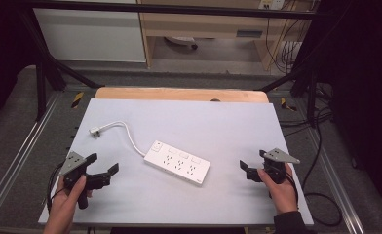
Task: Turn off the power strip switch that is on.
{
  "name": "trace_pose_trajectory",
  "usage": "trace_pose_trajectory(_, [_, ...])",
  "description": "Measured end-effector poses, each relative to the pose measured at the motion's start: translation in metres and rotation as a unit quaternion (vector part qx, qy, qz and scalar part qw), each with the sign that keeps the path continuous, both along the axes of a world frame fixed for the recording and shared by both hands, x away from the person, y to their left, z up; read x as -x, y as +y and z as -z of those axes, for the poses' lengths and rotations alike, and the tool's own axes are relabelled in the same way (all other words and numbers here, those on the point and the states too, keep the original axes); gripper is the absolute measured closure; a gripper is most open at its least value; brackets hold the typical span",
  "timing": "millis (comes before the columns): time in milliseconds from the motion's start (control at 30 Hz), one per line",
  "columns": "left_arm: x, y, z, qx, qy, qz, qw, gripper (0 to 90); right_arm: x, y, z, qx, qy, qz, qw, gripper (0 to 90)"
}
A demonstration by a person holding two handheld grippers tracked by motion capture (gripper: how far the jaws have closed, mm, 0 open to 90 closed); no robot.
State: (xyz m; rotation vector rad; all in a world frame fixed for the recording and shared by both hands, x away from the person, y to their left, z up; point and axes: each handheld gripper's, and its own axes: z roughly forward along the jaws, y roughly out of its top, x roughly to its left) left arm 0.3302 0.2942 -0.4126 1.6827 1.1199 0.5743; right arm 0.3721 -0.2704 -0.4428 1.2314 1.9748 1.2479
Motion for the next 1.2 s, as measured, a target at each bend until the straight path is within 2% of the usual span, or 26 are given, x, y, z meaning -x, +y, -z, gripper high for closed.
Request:
trace_pose_trajectory(200, [0.0,0.001,-0.001,0.0,-0.002,-0.002,1.0,6.5,0.0,0.0,-0.002,-0.002,-0.004,-0.002,1.0,8.3])
trace_pose_trajectory(333, [0.001,0.0,-0.001,-0.002,-0.004,-0.002,1.0,6.5,0.001,0.0,-0.004,-0.014,-0.005,-0.001,0.9999,8.2])
trace_pose_trajectory(633, [0.001,0.001,-0.001,-0.002,-0.005,-0.002,1.0,6.5,0.002,-0.002,-0.008,-0.023,-0.02,0.001,0.9995,9.0])
trace_pose_trajectory(933, [0.002,-0.001,-0.001,-0.002,-0.006,0.001,1.0,6.5,0.007,0.003,-0.016,-0.036,-0.051,-0.006,0.998,7.3])
trace_pose_trajectory(1067, [0.001,0.0,-0.001,0.0,-0.004,0.001,1.0,6.4,0.008,0.007,-0.019,-0.039,-0.056,-0.013,0.9976,5.5])
trace_pose_trajectory(1200, [0.001,0.0,-0.001,0.0,-0.005,0.001,1.0,6.3,0.009,0.012,-0.021,-0.032,-0.059,-0.019,0.9975,4.1])
